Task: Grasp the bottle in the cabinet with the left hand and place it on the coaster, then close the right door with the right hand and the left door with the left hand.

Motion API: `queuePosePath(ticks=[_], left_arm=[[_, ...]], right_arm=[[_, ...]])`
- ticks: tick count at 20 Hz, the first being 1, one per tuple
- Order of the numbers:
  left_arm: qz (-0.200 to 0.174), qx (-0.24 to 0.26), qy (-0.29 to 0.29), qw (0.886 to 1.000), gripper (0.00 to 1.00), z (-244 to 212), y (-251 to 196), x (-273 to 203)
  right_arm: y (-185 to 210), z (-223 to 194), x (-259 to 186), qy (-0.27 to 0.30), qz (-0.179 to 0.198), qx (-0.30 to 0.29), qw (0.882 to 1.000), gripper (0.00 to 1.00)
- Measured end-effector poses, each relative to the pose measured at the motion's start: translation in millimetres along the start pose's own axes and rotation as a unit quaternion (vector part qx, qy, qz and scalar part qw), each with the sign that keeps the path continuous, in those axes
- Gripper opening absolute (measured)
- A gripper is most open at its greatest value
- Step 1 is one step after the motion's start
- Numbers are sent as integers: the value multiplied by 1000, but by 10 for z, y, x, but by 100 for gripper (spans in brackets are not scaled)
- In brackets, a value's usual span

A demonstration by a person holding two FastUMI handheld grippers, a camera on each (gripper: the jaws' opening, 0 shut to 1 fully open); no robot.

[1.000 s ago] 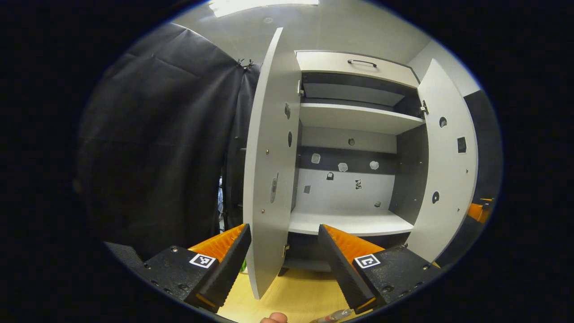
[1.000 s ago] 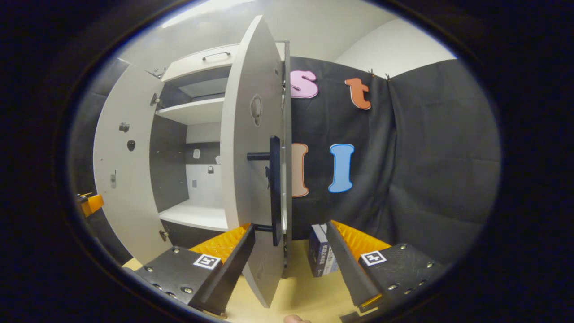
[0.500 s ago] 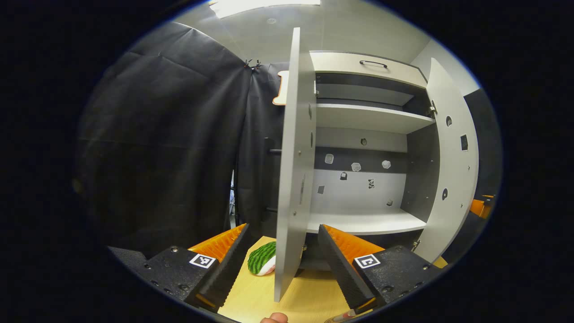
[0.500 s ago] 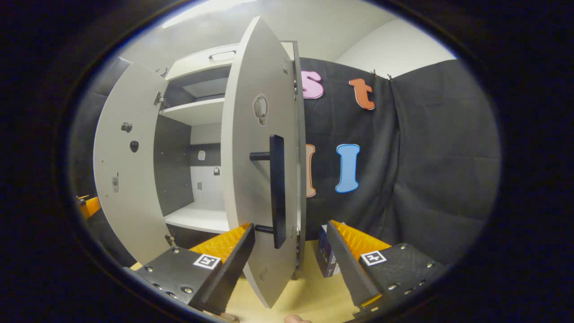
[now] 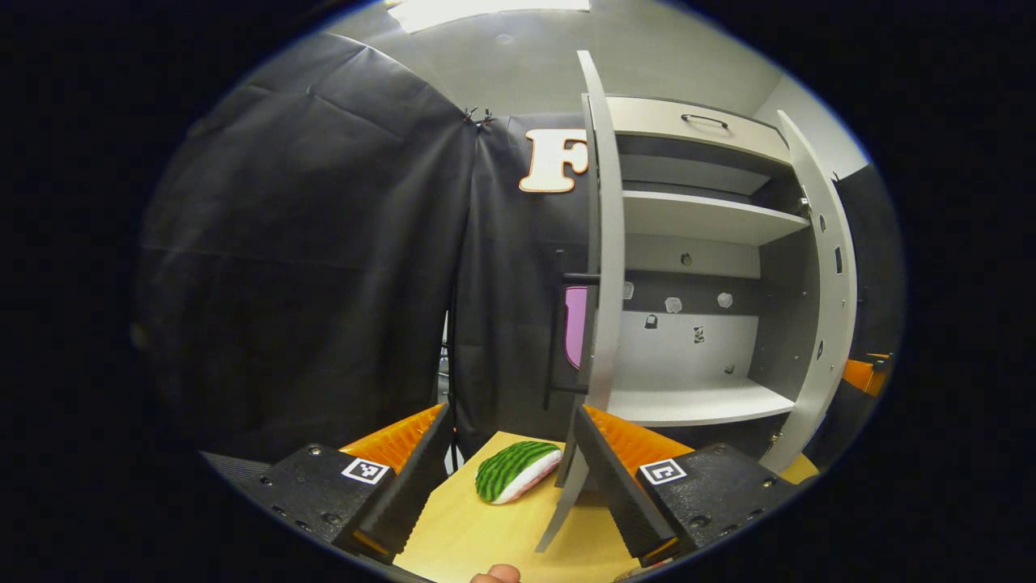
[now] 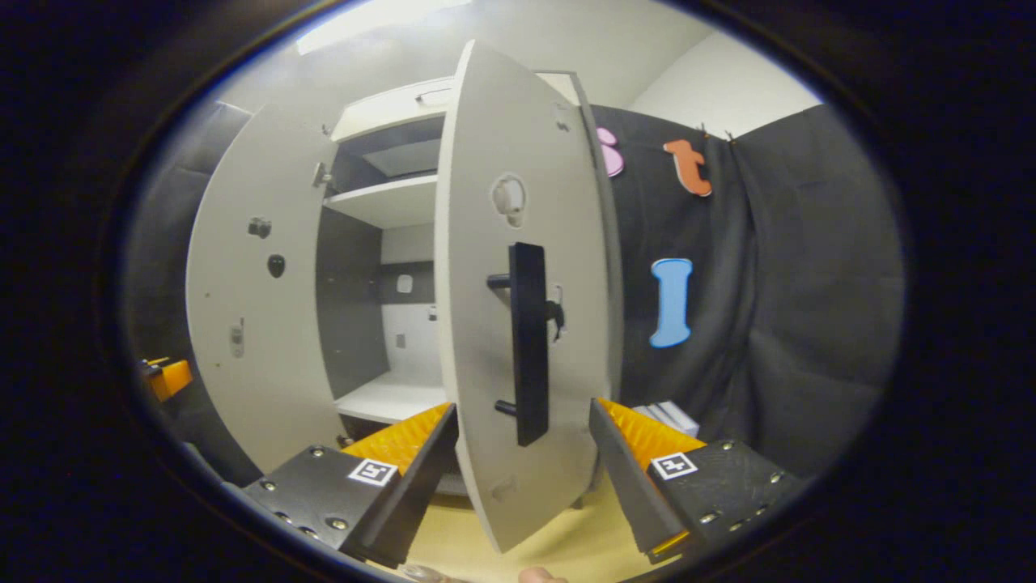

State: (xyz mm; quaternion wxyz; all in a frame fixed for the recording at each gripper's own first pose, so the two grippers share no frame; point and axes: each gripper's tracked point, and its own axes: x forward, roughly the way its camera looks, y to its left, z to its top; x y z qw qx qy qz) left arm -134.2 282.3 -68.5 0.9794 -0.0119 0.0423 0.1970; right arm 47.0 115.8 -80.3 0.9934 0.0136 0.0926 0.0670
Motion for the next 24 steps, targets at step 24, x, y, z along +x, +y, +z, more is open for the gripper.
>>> queuePosePath(ticks=[24], left_arm=[[-21, -17, 32, 999, 93, -298, -59, 234]], right_arm=[[663, -88, -36, 6, 51, -12, 999, 98]])
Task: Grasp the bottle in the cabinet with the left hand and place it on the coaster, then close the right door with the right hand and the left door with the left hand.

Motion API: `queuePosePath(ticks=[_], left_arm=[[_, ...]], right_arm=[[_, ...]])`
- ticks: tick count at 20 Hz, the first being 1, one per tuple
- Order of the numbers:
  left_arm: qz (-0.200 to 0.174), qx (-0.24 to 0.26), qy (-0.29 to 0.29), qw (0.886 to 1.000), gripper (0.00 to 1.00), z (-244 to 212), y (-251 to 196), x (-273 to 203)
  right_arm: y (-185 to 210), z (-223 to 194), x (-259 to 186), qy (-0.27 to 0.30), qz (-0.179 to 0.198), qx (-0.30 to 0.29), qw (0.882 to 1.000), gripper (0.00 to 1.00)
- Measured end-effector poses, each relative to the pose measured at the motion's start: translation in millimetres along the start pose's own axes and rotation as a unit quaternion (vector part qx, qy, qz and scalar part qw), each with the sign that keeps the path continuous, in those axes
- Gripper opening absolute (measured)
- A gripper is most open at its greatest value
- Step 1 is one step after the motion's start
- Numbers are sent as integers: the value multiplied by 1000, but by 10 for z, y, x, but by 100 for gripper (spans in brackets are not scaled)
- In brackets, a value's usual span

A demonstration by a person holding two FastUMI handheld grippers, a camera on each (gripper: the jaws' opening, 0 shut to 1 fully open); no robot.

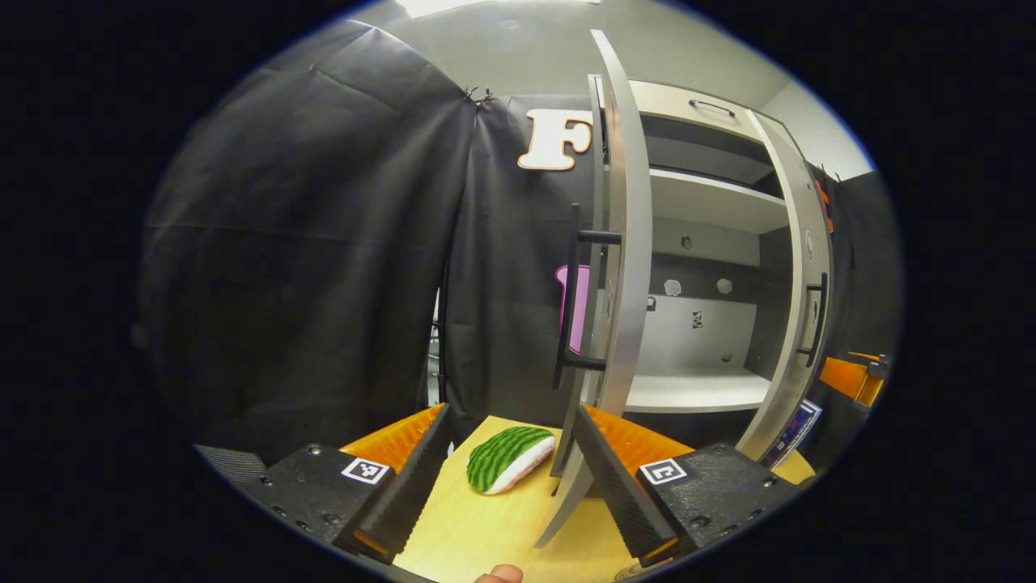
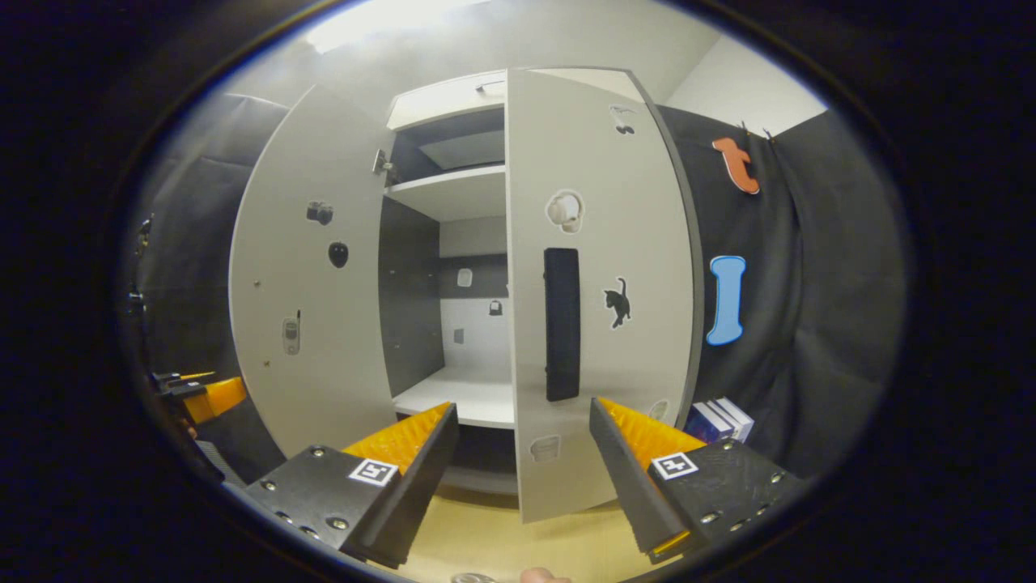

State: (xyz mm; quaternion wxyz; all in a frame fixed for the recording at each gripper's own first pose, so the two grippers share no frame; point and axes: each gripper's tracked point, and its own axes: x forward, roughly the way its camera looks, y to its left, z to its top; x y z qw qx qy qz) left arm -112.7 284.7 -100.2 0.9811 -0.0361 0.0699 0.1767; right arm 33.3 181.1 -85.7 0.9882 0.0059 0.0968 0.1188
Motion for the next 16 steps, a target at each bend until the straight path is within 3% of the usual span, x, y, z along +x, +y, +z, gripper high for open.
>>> queuePosePath(ticks=[16], left_arm=[[8, 2, 17, 1000, 96, -103, 52, 178]], right_arm=[[-76, -34, 131, 4, -6, 4, 1000, 98]])
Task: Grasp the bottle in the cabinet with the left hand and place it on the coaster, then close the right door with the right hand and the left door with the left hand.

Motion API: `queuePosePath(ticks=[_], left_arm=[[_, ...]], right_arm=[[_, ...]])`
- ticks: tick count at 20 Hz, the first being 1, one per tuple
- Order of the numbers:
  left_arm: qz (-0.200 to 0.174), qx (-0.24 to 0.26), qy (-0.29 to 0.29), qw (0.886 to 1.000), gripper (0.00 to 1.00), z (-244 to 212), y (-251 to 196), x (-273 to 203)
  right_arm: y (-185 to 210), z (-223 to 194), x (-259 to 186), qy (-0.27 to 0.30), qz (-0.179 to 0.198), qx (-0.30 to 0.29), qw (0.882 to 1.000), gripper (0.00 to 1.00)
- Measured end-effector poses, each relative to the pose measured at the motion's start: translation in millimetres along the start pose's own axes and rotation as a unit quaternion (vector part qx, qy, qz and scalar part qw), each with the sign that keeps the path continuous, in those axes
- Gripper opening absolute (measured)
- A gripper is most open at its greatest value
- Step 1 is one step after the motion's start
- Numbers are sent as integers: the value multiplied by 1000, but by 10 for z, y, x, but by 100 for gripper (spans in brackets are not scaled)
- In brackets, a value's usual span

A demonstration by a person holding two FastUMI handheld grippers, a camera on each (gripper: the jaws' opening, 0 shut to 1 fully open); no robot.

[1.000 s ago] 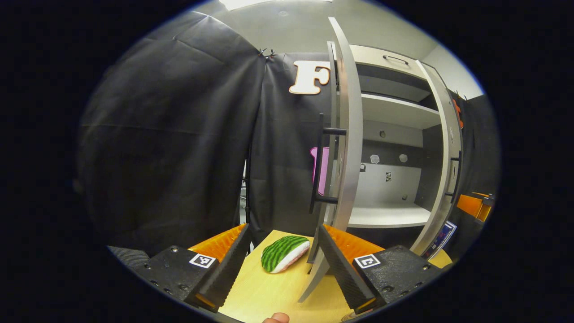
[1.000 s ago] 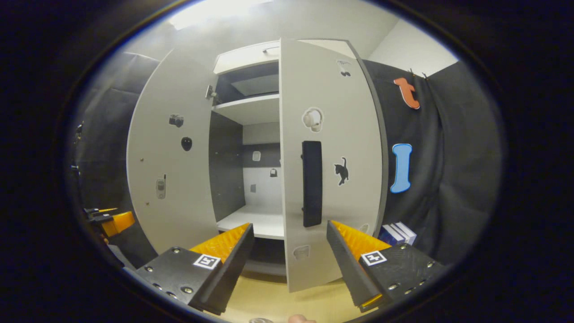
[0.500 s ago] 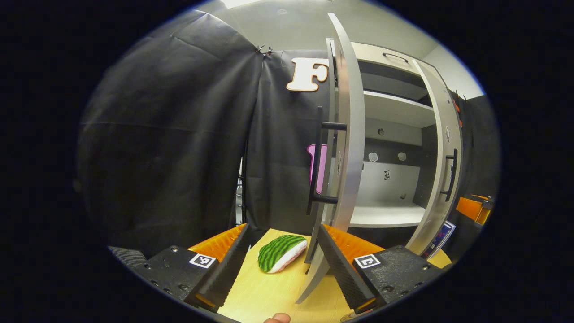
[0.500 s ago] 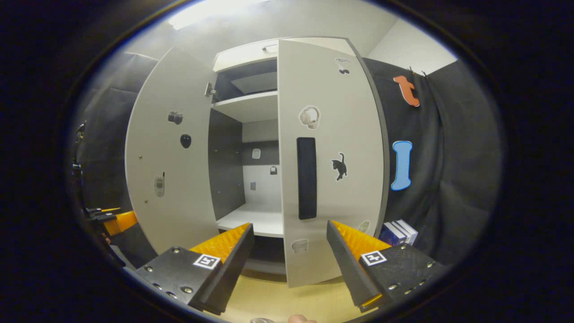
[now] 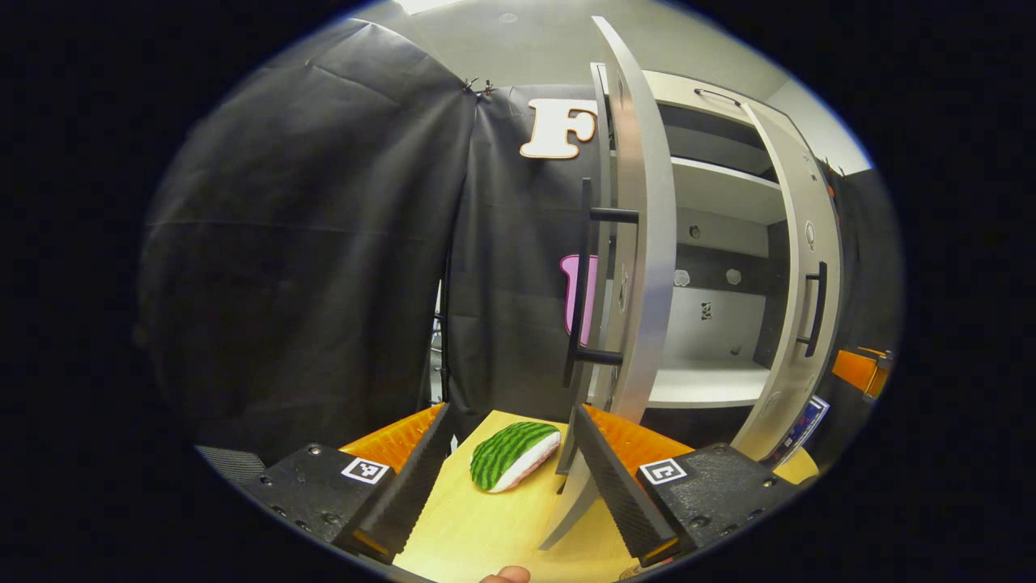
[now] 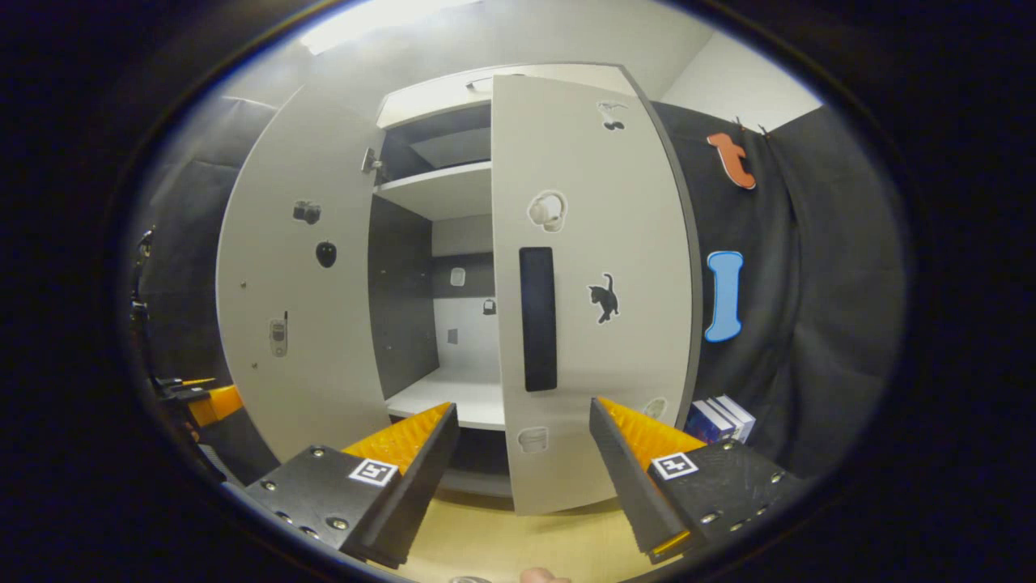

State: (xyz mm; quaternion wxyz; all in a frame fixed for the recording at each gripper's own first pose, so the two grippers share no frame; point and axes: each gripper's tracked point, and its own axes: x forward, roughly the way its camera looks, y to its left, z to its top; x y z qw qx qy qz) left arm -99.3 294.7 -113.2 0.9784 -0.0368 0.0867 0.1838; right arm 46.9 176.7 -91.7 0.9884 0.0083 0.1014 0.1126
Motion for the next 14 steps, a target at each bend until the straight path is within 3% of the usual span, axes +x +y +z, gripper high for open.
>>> queuePosePath(ticks=[3, 4, 5, 6, 14], left_arm=[[2, -2, 4, 1000, 92, -53, -4, 5], [4, -2, 3, 1000, 96, -58, -1, 3], [6, -4, 2, 1000, 91, -67, 1, 10], [8, -6, 1, 1000, 95, -62, -9, 7], [16, -42, -1, 999, 94, -121, -6, -1]], right_arm=[[28, -22, 38, 2, 8, -4, 1000, 98], [37, -23, 68, 3, 11, -5, 1000, 98], [50, -35, 76, 4, 14, -6, 1000, 98], [55, -33, 105, 4, 17, -6, 1000, 98], [32, -50, 174, 7, 36, -12, 999, 98]])
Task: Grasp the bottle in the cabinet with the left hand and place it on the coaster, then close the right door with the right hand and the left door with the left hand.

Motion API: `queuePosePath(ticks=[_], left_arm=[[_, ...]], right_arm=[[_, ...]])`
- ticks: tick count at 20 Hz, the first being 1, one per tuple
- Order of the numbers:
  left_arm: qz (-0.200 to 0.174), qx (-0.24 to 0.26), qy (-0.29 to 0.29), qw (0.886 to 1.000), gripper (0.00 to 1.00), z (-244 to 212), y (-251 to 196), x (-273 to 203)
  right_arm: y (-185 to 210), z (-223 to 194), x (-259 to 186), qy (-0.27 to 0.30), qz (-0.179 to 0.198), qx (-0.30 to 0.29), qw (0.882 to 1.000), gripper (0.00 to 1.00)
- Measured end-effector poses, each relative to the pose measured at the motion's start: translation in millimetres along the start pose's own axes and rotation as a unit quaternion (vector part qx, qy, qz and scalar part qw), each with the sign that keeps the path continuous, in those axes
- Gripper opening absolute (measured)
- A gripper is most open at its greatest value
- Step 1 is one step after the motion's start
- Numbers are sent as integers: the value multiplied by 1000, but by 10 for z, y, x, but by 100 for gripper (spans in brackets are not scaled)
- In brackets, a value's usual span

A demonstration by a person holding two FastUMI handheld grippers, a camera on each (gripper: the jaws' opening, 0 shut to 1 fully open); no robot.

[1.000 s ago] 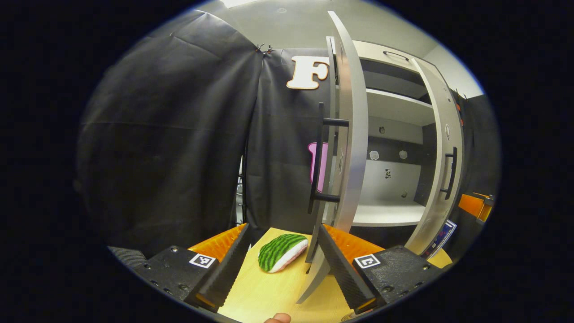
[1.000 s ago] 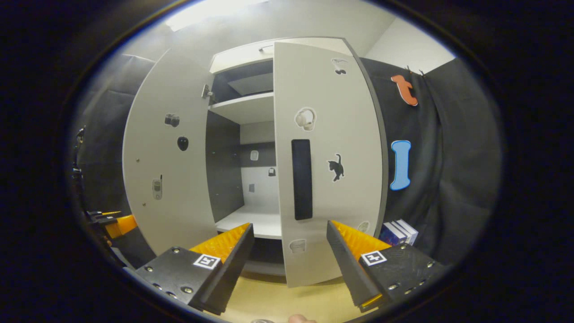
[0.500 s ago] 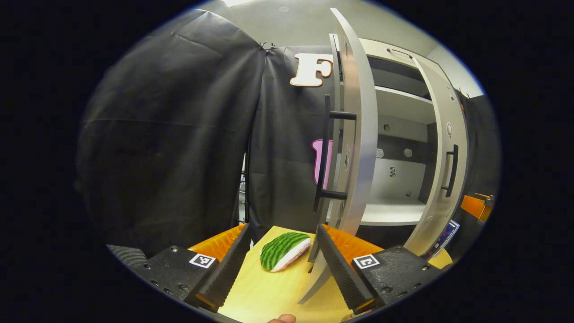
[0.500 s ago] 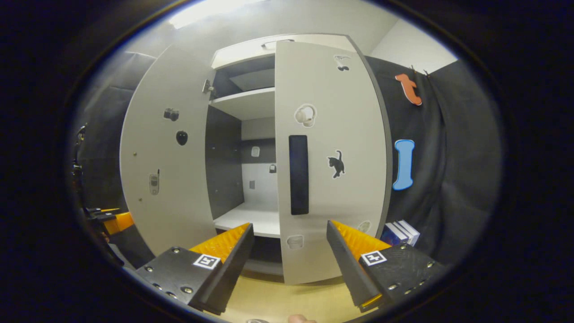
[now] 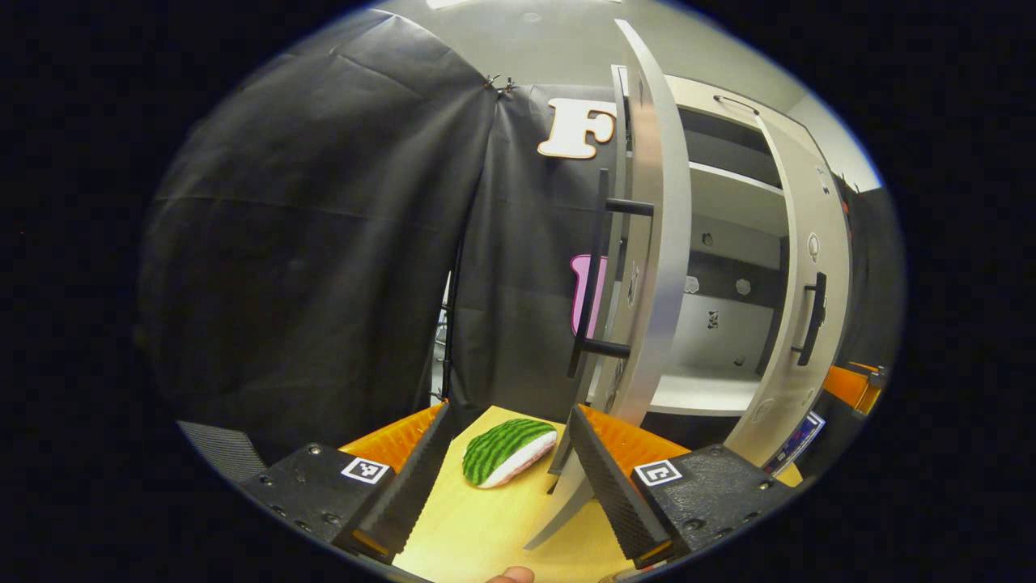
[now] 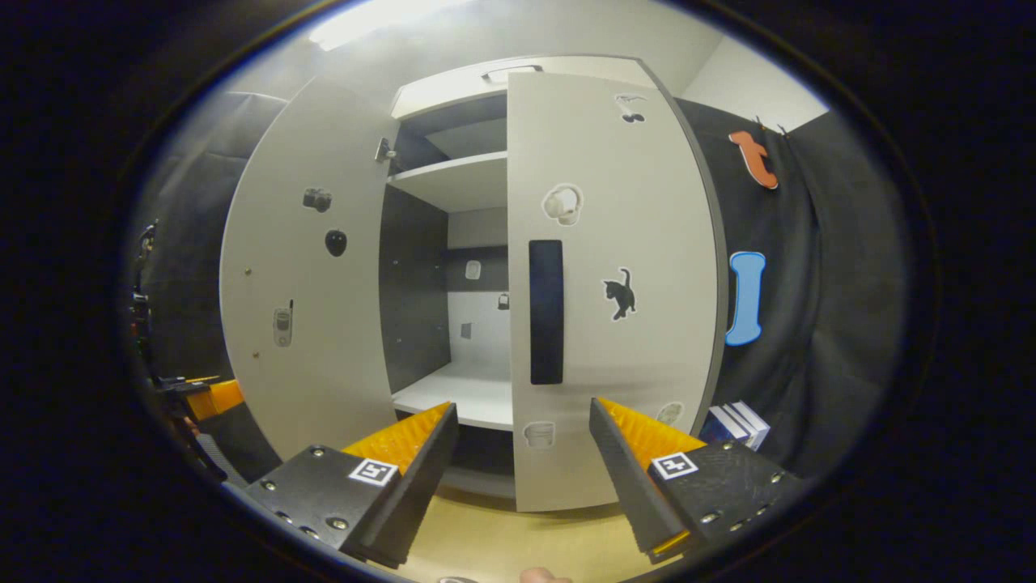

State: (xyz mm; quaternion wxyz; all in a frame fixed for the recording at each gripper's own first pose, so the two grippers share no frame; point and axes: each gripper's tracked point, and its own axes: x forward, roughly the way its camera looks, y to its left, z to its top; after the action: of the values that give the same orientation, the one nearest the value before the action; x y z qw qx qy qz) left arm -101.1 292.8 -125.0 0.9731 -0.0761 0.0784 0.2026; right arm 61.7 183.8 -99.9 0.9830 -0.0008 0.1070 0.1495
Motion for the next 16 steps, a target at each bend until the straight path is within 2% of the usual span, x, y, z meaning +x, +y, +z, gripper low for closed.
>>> queuePosePath(ticks=[4, 8, 16], left_arm=[[-18, 5, 2, 1000, 94, -59, -90, 19], [-28, 8, 2, 1000, 94, -80, -435, -112], [-50, 15, 13, 999, 94, -186, -921, -125]], right_arm=[[-135, 13, -37, 3, 1, -5, 1000, 98], [-319, 36, -117, 4, -2, -13, 1000, 98], [-875, 86, -364, -3, -38, -22, 999, 98]])
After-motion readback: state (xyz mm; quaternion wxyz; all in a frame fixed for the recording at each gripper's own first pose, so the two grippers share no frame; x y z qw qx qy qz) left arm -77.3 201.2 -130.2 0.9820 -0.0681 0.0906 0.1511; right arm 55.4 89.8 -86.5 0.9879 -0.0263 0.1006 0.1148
